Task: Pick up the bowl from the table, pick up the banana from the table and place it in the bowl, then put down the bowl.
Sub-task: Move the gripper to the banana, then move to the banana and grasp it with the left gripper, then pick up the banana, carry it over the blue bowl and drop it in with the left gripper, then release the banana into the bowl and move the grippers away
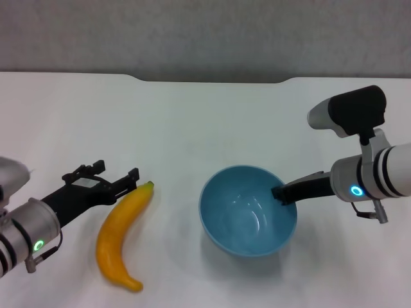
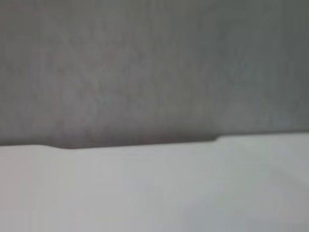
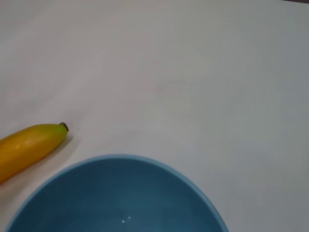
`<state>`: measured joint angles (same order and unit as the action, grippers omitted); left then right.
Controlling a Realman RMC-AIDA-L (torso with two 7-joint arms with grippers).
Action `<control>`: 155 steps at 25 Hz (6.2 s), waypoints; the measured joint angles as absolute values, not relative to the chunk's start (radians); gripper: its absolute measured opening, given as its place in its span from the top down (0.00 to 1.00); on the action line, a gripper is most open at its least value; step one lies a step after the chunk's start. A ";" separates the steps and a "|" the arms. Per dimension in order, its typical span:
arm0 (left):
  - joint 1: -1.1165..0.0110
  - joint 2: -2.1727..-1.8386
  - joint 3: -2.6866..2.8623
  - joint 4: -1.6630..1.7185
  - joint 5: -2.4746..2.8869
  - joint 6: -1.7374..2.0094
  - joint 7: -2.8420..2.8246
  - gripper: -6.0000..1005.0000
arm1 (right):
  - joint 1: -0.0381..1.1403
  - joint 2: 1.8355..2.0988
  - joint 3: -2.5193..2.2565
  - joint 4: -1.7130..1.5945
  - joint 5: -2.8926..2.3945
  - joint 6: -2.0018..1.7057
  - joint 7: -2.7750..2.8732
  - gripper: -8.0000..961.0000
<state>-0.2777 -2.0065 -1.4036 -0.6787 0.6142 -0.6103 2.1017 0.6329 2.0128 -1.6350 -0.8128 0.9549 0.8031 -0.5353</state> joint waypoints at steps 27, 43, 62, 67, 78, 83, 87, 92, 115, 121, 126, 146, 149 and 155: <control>-0.240 -2.035 -1.561 -0.939 1.772 -0.568 1.142 0.12 | 0.427 2.013 -1.660 -1.027 0.955 0.689 -0.549 0.95; -0.283 -2.042 -1.403 -0.843 1.769 -0.375 1.145 0.17 | 0.426 2.014 -1.664 -1.051 0.957 0.676 -0.549 0.95; -0.284 -2.043 -1.352 -0.854 1.768 -0.302 1.128 0.48 | 0.426 2.014 -1.669 -1.053 0.957 0.675 -0.549 0.95; -0.278 -2.039 -1.362 -0.889 1.731 -0.314 1.124 0.51 | 0.423 2.014 -1.662 -1.050 0.957 0.675 -0.549 0.95; -0.243 -2.034 -1.591 -1.109 1.553 -0.573 1.142 0.51 | 0.501 2.013 -1.721 -0.950 1.043 0.672 -0.548 0.95; -0.262 -2.035 -1.650 -1.118 1.401 -0.710 1.223 0.50 | 0.568 2.013 -1.761 -0.884 1.115 0.654 -0.549 0.95; -0.274 -2.038 -1.639 -1.098 1.285 -0.732 1.304 0.51 | 0.604 2.014 -1.786 -0.856 1.161 0.641 -0.549 0.95; -0.284 -2.040 -1.619 -1.043 1.160 -0.758 1.391 0.51 | 0.657 2.015 -1.805 -0.826 1.227 0.637 -0.549 0.95; -0.342 -2.043 -1.437 -0.808 0.716 -0.812 1.796 0.51 | 0.687 2.014 -1.805 -0.828 1.246 0.632 -0.539 0.95; -0.342 -2.044 -1.420 -0.805 0.708 -0.815 1.828 0.40 | 0.686 2.013 -1.800 -0.822 1.246 0.639 -0.537 0.95; -0.339 -2.044 -1.418 -0.805 0.686 -0.823 1.841 0.29 | 0.687 2.013 -1.792 -0.810 1.246 0.648 -0.536 0.95; -0.301 -2.033 -1.567 -0.809 0.678 -0.561 2.007 0.22 | 0.930 1.999 -1.514 -0.525 1.006 0.867 -0.534 0.95; -0.303 -2.035 -1.564 -0.809 0.678 -0.541 2.019 0.22 | 0.974 1.999 -1.494 -0.501 0.970 0.879 -0.531 0.95; -0.297 -2.036 -1.568 -0.807 0.675 -0.529 2.022 0.22 | 1.003 2.009 -1.501 -0.478 0.937 0.870 -0.522 0.95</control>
<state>-0.2970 -2.0357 -1.5677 -0.8071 0.6754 -0.5291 2.0217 1.0032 2.0089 -1.5011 -0.4783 0.9372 0.8699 -0.5216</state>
